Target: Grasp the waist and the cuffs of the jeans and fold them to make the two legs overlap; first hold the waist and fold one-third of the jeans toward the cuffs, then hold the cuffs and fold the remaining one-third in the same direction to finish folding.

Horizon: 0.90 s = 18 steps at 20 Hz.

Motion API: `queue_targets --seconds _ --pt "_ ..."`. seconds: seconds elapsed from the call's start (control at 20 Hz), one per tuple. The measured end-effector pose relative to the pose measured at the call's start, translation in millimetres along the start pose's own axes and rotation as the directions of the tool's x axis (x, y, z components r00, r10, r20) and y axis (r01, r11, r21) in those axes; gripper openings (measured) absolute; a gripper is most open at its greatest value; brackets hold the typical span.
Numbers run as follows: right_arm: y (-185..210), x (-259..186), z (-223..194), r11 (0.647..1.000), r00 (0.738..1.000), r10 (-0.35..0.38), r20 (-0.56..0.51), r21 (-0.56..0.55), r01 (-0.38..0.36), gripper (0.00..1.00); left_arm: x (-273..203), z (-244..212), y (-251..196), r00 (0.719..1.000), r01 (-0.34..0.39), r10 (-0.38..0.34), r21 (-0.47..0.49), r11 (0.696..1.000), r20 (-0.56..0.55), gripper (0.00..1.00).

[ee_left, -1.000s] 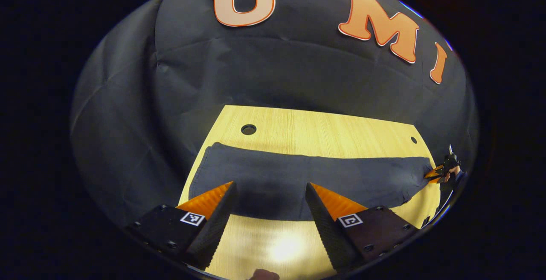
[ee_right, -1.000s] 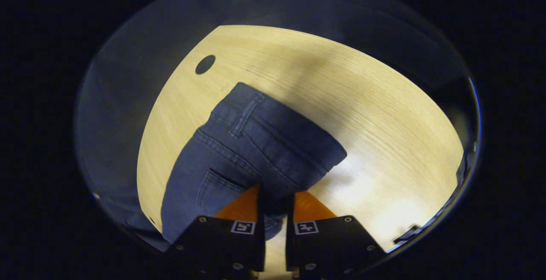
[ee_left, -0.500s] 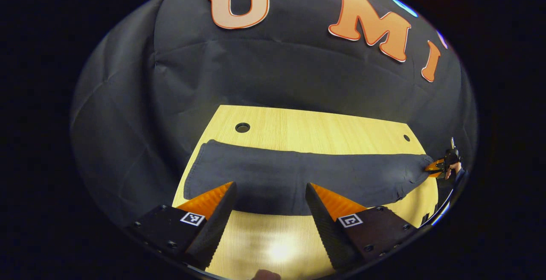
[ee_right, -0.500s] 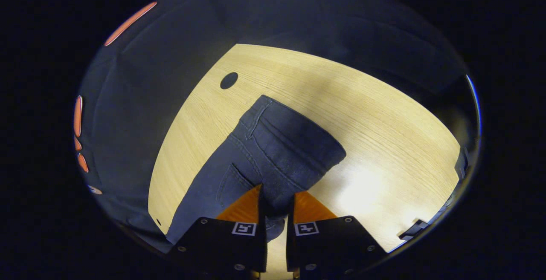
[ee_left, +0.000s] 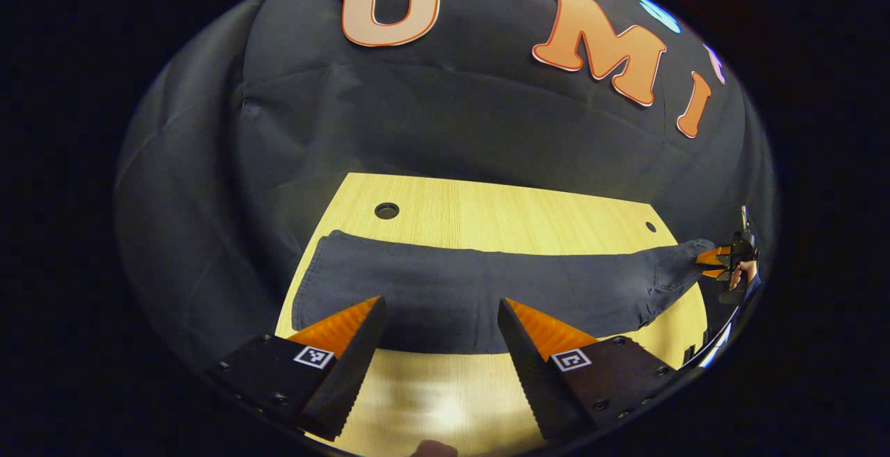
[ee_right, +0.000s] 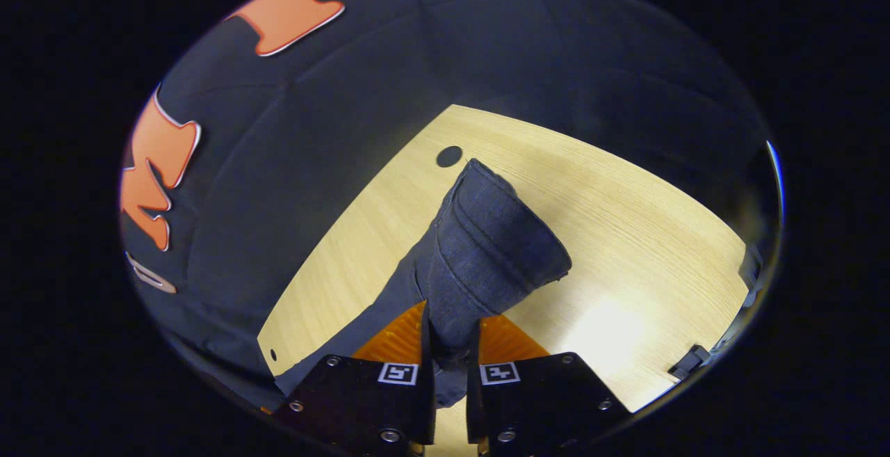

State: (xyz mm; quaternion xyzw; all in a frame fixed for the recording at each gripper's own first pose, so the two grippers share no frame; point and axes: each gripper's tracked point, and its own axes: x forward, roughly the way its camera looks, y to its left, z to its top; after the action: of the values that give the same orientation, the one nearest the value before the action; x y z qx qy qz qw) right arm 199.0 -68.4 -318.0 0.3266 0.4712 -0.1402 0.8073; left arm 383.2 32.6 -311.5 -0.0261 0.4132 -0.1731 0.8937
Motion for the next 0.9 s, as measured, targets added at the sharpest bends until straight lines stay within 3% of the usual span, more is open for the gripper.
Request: queue_targets --seconds 0.4,0.6,0.9 --pt "37.3 -20.3 -12.3 0.988 0.993 0.117 0.016 -0.104 -0.115 0.18 -1.0 -2.6 7.8 1.000 0.000 0.000 -0.031 1.000 0.004 0.97" --pt "64.3 -28.9 -32.5 0.968 0.983 0.183 -0.019 -0.170 -0.184 0.18 -0.4 -4.2 11.8 1.000 -0.002 0.002 -0.052 0.999 -0.001 0.98" --pt "89.0 -26.4 -67.8 0.934 0.971 0.217 -0.104 -0.266 -0.237 0.18 0.3 -5.3 19.4 1.000 -0.021 0.020 -0.082 0.996 -0.009 0.98"
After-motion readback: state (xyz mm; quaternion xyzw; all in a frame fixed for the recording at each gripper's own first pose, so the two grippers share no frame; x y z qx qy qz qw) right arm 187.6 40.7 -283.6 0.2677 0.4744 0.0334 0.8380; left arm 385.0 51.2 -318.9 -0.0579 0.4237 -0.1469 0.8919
